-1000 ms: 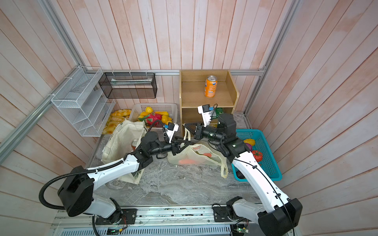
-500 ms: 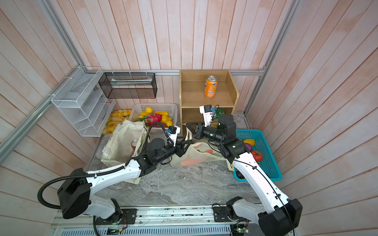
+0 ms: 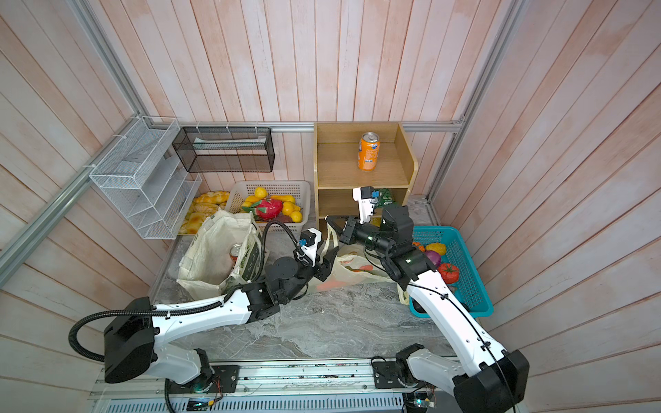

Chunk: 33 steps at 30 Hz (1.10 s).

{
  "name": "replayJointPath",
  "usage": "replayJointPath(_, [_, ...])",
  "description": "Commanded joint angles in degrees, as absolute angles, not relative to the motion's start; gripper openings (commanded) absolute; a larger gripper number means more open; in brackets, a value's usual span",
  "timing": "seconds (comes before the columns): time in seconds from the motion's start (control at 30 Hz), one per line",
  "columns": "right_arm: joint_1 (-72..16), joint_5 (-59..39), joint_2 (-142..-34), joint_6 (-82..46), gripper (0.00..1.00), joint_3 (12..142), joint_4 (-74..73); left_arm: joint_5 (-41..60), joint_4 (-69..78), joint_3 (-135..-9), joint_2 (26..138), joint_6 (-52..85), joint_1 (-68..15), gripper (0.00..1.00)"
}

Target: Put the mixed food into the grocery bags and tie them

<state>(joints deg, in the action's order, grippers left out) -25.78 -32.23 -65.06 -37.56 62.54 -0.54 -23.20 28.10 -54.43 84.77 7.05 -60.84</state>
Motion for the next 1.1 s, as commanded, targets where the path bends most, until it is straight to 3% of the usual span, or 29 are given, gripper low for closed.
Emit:
replayJointPath(0.0, [-25.67,-31.53,-63.81,-38.38,0.00,62.14,-2.90,-28.35,30.41,-56.52,86.40,4.75,-61.08,0.59])
replayJointPath(0.2, [-25.66,-31.55,-63.57,-38.63,0.00,62.10,-3.16,-29.59,28.07,-59.05,89.19,5.14,-61.13,0.59])
replayJointPath(0.33, [-25.67,-31.57,-63.46,-38.76,0.00,62.10,-2.98,-30.10,27.80,-59.42,90.30,5.54,-61.09,0.54])
replayJointPath(0.4, [-25.58,-31.55,-63.37,-38.89,0.00,62.05,-2.91,-29.70,27.19,-59.72,90.64,5.71,-61.13,0.46])
replayJointPath(0.63, [-25.08,-31.96,-63.56,-39.53,0.00,62.33,-2.99,-27.86,26.38,-58.77,90.32,7.14,-60.51,0.00])
replayJointPath(0.73, [-24.06,-32.49,-63.60,-39.31,0.00,62.79,-1.53,-24.41,25.14,-58.52,89.60,9.02,-59.22,0.00])
replayJointPath(0.93, [-19.26,-30.67,-59.59,-36.78,0.50,63.98,9.28,-17.40,21.26,-57.97,86.89,15.30,-55.26,0.00])
replayJointPath(1.07, [-18.58,-22.87,-55.34,-32.33,0.64,65.59,23.60,-11.91,18.74,-57.41,85.16,20.10,-50.91,0.00])
